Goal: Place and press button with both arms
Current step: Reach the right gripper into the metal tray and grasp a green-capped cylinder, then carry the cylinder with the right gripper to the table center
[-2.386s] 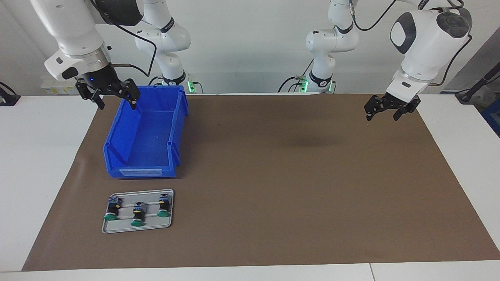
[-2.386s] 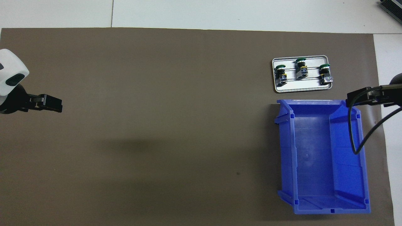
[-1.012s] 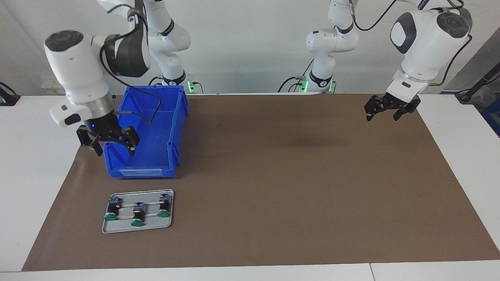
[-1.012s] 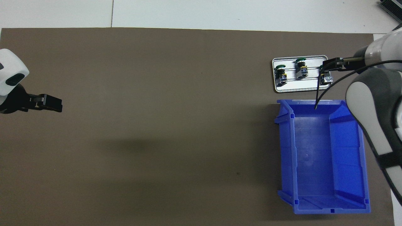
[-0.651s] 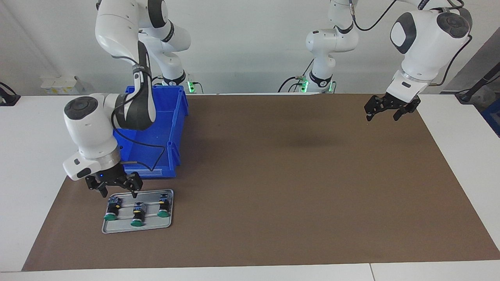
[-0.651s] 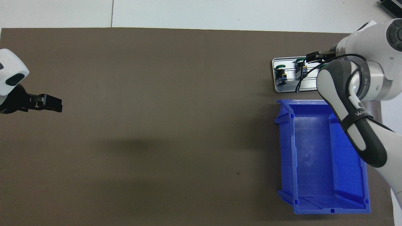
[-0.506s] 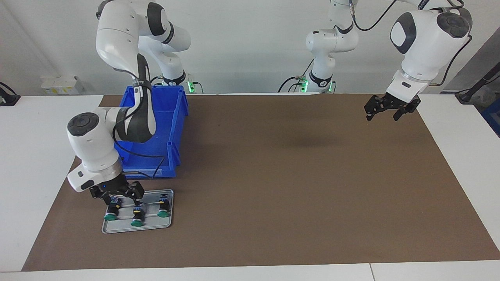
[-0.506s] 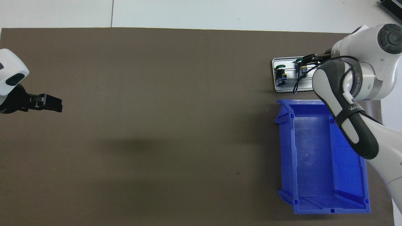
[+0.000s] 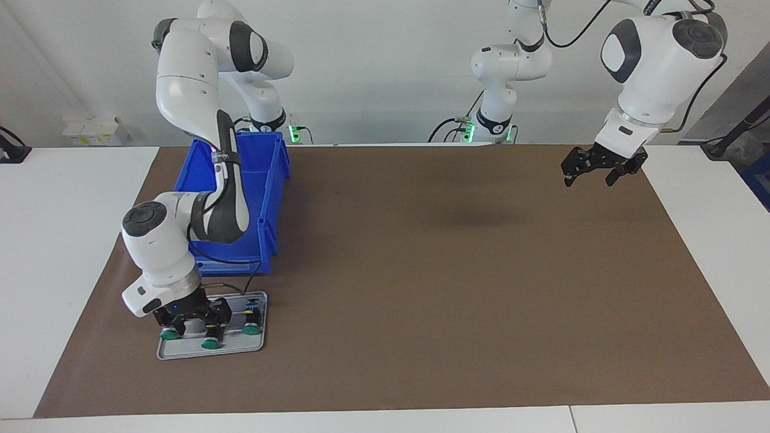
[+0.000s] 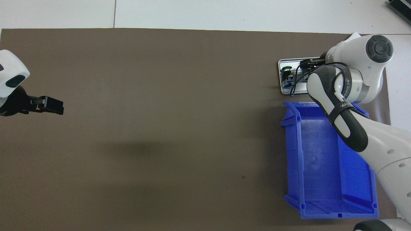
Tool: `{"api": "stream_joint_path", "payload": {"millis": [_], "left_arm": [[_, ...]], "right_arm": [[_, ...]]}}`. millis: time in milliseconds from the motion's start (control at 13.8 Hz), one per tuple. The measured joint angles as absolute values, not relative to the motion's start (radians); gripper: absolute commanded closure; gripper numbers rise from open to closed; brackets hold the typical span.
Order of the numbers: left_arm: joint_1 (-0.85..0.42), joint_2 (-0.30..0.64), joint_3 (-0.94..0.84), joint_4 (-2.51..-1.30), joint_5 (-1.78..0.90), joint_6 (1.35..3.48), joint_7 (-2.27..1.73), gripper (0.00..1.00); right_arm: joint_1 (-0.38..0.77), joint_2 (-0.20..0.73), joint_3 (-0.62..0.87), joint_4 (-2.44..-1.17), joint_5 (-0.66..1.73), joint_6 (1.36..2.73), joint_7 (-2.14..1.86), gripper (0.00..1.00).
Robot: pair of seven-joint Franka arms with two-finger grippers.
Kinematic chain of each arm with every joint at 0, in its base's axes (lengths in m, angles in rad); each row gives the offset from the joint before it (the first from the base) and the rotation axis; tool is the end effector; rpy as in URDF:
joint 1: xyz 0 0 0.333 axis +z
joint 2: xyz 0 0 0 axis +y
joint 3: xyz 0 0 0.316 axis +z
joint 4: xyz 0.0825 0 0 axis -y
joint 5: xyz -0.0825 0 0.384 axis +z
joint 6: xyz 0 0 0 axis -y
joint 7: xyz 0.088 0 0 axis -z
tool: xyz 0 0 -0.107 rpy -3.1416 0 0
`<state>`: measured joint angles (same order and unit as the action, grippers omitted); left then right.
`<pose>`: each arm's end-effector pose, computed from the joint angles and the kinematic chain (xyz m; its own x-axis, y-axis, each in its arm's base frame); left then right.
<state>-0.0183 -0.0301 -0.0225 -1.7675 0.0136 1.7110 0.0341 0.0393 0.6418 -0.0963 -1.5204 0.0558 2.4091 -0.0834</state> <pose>0.5501 -0.0213 0.5597 0.9967 -0.0767 -0.0269 -0.0771 -0.9969 -0.0132 0.7310 -0.0287 0.3105 0.9691 0.0194 0.2458 0.0119 -0.9994 0.0318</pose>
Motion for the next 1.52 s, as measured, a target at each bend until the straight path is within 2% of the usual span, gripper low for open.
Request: {"api": "stream_joint_path", "payload": {"millis": [72,217,651,795,1085,1302,1519], "left_arm": [[-0.018,-0.030,-0.023,-1.767,0.014,1.711,0.034,0.00],[-0.018,-0.030,-0.022,-1.767,0.014,1.711,0.034,0.00],[-0.019,-0.030,-0.027,-1.767,0.014,1.712,0.035,0.00],[-0.020,-0.030,-0.029,-1.767,0.014,1.712,0.053,0.00],[-0.020,-0.030,-0.030,-1.767,0.014,1.712,0.143,0.00],[-0.019,-0.030,-0.029,-1.767,-0.001,1.712,0.150,0.00],[-0.010,-0.030,-0.024,-1.767,-0.050,1.712,0.150,0.00]], "right_arm": [[0.042,0.645,-0.096,-1.522,0.057,2.408,-0.089,0.40],[0.045,0.650,-0.096,-1.526,0.059,2.408,-0.112,1.00],[0.041,0.652,-0.096,-1.516,0.060,2.394,-0.122,1.00],[0.041,0.648,-0.097,-1.446,0.062,2.309,-0.071,1.00],[0.045,0.589,-0.097,-1.301,0.066,2.081,0.323,1.00],[0.085,0.519,-0.094,-1.290,0.071,1.985,0.751,1.00],[0.190,0.477,-0.092,-1.290,0.068,1.879,1.167,1.00]]}}
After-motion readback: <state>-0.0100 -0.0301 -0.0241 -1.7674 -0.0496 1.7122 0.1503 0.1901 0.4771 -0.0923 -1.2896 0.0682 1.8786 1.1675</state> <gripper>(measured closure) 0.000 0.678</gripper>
